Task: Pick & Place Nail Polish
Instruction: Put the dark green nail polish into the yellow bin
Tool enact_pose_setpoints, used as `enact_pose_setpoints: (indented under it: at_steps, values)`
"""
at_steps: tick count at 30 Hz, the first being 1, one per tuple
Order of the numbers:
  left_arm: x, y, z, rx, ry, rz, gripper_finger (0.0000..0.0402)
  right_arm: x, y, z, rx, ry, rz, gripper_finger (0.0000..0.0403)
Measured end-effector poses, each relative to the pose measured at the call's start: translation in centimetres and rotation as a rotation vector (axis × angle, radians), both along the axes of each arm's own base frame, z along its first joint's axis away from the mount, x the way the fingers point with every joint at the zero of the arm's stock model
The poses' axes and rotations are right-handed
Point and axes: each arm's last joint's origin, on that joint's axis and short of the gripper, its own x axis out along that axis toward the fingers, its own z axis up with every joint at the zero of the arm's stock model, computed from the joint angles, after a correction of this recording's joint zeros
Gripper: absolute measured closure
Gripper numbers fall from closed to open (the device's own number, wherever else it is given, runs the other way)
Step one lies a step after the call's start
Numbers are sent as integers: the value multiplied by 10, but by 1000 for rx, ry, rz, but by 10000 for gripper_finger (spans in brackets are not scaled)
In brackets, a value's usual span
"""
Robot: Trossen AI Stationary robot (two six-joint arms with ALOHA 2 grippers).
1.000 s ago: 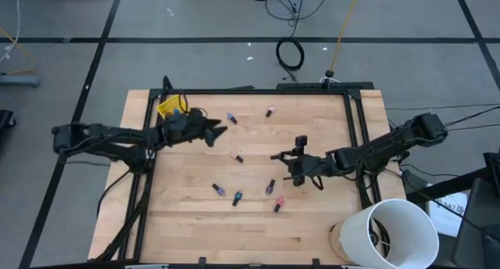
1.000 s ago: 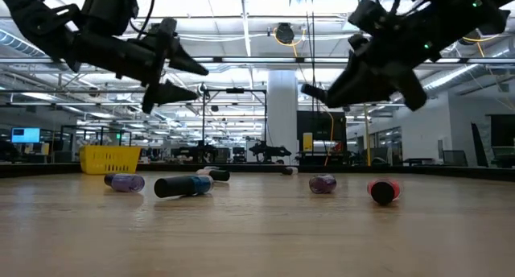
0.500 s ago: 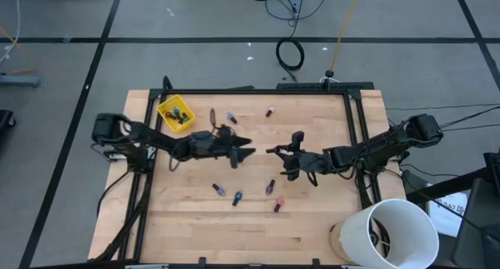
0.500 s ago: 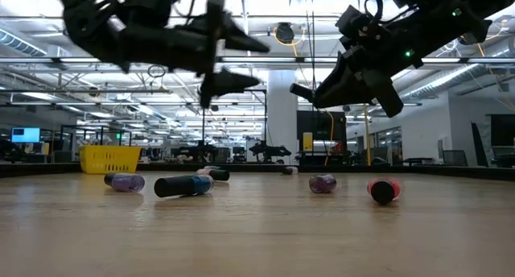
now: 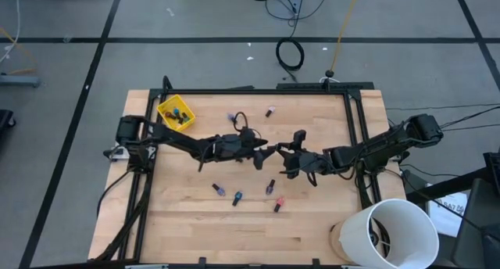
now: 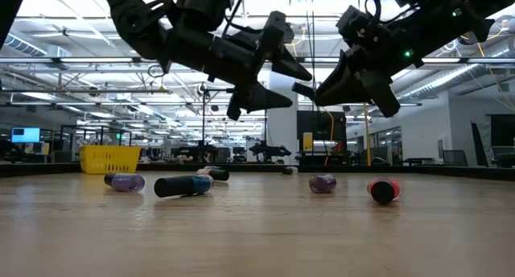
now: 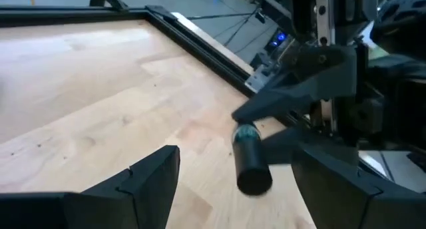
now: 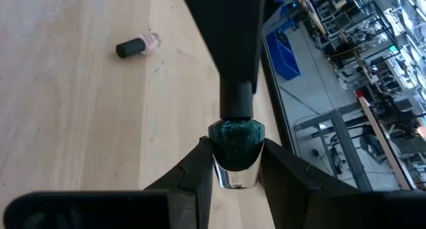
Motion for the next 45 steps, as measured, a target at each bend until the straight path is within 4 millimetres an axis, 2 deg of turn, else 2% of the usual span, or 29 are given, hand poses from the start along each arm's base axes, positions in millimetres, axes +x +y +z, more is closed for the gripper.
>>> enact_pose_setpoints:
  at_steps: [7,12,19,23,29,45]
  values:
    - [5,0,3,-5,-13,7,119,0,1,1,3,-10,2,310]
    - [5,-2,1,-79,-19,14,119,1,1,2,5,-20,3,310]
    - [16,-7,-14,-107,-11,16,119,2,1,3,9,-42,4,310]
    - [28,-7,-11,-91,-26,13,119,1,0,2,5,-25,2,311]
    - [34,-3,-2,-44,-44,8,119,1,1,2,8,-25,7,311]
    - [34,0,-4,-65,-13,15,119,1,1,2,7,-24,5,311]
